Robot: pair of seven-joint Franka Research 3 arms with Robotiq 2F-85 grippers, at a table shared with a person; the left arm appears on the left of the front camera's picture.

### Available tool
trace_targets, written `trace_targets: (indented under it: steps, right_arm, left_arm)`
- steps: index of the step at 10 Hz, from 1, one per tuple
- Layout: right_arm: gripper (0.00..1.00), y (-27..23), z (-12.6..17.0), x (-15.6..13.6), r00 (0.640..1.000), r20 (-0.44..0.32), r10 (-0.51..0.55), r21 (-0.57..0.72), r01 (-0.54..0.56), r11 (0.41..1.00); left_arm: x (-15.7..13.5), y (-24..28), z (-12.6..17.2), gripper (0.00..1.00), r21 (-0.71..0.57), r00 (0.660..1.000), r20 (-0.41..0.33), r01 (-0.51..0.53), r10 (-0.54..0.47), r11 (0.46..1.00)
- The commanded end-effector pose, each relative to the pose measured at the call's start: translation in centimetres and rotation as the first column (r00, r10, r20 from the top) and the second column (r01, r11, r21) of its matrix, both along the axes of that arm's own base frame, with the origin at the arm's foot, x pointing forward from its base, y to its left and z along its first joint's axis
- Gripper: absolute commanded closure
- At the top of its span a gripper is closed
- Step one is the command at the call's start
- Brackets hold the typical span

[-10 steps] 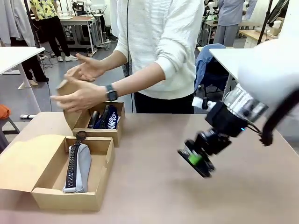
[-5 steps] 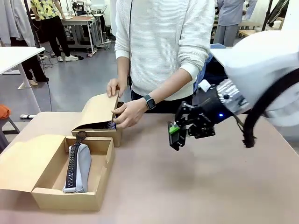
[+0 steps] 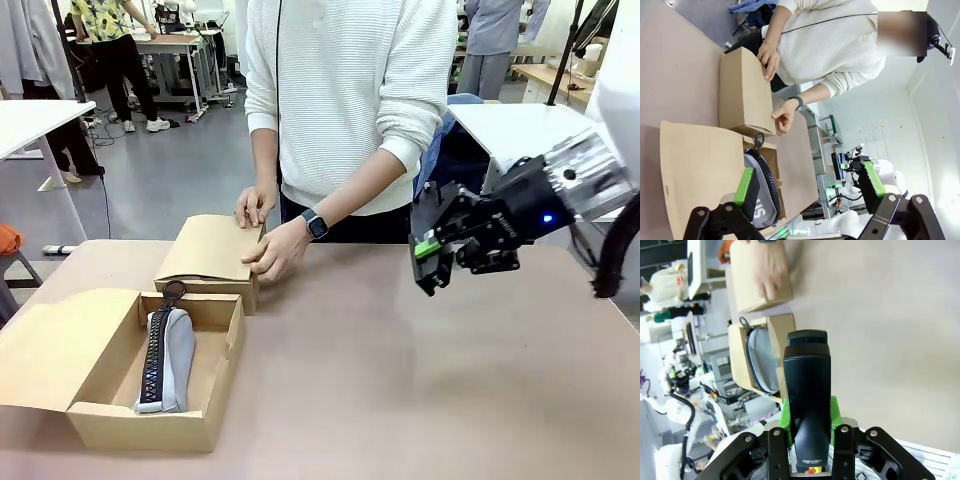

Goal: Place items inside the box.
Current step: Pick up a Pencil pouch or Stapler and place it inside the Mailer Box closest to the robot.

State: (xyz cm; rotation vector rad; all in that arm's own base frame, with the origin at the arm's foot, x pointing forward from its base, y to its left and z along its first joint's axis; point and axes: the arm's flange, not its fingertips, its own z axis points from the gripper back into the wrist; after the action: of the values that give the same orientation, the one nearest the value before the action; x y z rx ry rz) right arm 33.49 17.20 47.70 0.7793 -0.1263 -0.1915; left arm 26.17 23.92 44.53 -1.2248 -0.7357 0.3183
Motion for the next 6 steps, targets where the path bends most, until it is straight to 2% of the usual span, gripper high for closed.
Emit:
trace_targets:
  steps: [1, 6]
  right_arm:
    - [0.68, 3.00, -1.67, -0.20, 1.000, 0.010, 0.015, -0.022, -0.015, 1.000]
    - [0.68, 3.00, -1.67, -0.20, 1.000, 0.010, 0.015, -0.022, -0.015, 1.000]
  left_arm:
    - [0.11, -0.07, 0.14, 0.00, -0.011, 1.000, 0.026, -0.001, 0.001, 1.000]
    - [0.11, -0.07, 0.14, 0.00, -0.011, 1.000, 0.026, -0.001, 0.001, 1.000]
